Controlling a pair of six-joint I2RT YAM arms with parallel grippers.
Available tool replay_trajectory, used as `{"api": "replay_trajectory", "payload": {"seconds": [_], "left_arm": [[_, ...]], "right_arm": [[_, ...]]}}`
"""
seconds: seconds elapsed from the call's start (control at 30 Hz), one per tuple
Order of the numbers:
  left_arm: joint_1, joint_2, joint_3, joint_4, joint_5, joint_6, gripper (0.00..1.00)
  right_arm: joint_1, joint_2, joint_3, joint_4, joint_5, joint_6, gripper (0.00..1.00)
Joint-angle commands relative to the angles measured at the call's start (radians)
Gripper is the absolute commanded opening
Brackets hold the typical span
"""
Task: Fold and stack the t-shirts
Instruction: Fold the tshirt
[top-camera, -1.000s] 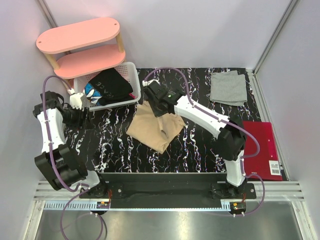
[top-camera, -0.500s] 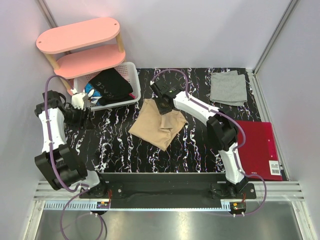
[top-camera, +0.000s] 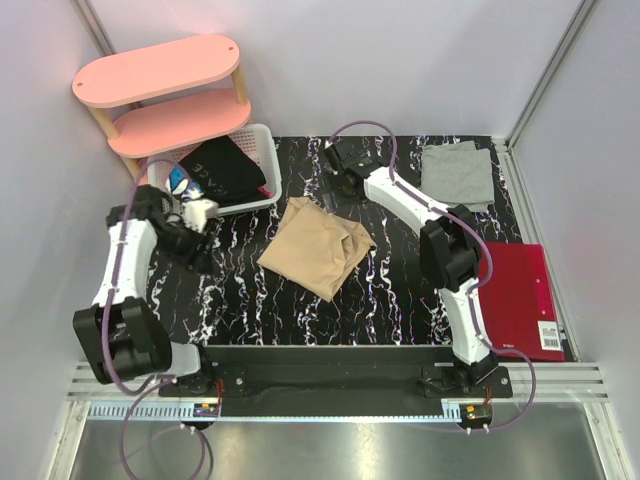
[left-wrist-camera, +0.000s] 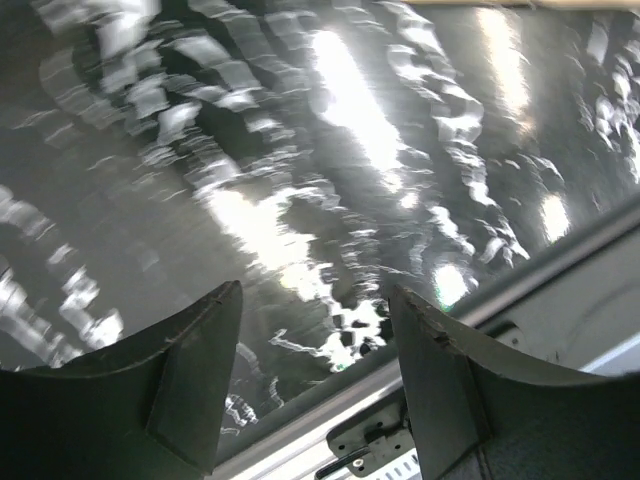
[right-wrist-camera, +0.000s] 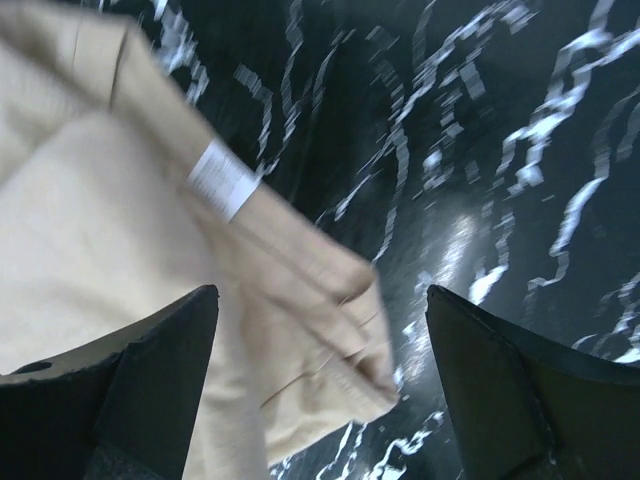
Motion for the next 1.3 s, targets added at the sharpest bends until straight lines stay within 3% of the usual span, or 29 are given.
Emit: {"api": "replay_trajectory", "payload": {"seconds": [0.0, 0.13, 0.2, 0.27, 0.37, 0.67, 0.97, 1.27], "left_arm": [[-0.198, -0.069, -0.023, -0.019, -0.019, -0.034, 0.65], [-0.363, -0.008, 0.020, 0.030, -0.033, -0.111, 0.65], [-0.414, 0.043, 0.054, 0.061, -0.024, -0.126, 0.64], [-0.430, 0.071, 0.066, 0.093, -0.001, -0.140, 0.64], [-0.431, 0.127, 0.082, 0.167, 0.051, -0.177, 0.64], [-0.517, 0.333, 0.157, 0.227, 0.134, -0.256, 0.64], [-0.563, 0.410, 0.197, 0.227, 0.145, -0.253, 0.64], [-0.582, 0.503, 0.234, 0.232, 0.133, -0.227, 0.63]], "right_arm": [[-0.051, 0.019, 0.136, -0.027, 0.079, 0.044, 0.92], [-0.086, 0.001, 0.229, -0.162, 0.042, 0.148, 0.90], [-0.108, -0.051, 0.197, -0.167, -0.189, 0.232, 0.86], [-0.123, -0.140, 0.070, -0.067, -0.495, 0.335, 0.84], [-0.123, -0.221, -0.084, 0.077, -0.717, 0.425, 0.84], [-0.125, -0.313, -0.329, 0.379, -1.033, 0.652, 0.84], [-0.169, -0.232, -0.504, 0.408, -1.021, 0.607, 0.85], [-0.266, -0.051, -0.541, 0.407, -1.006, 0.520, 0.84]]}}
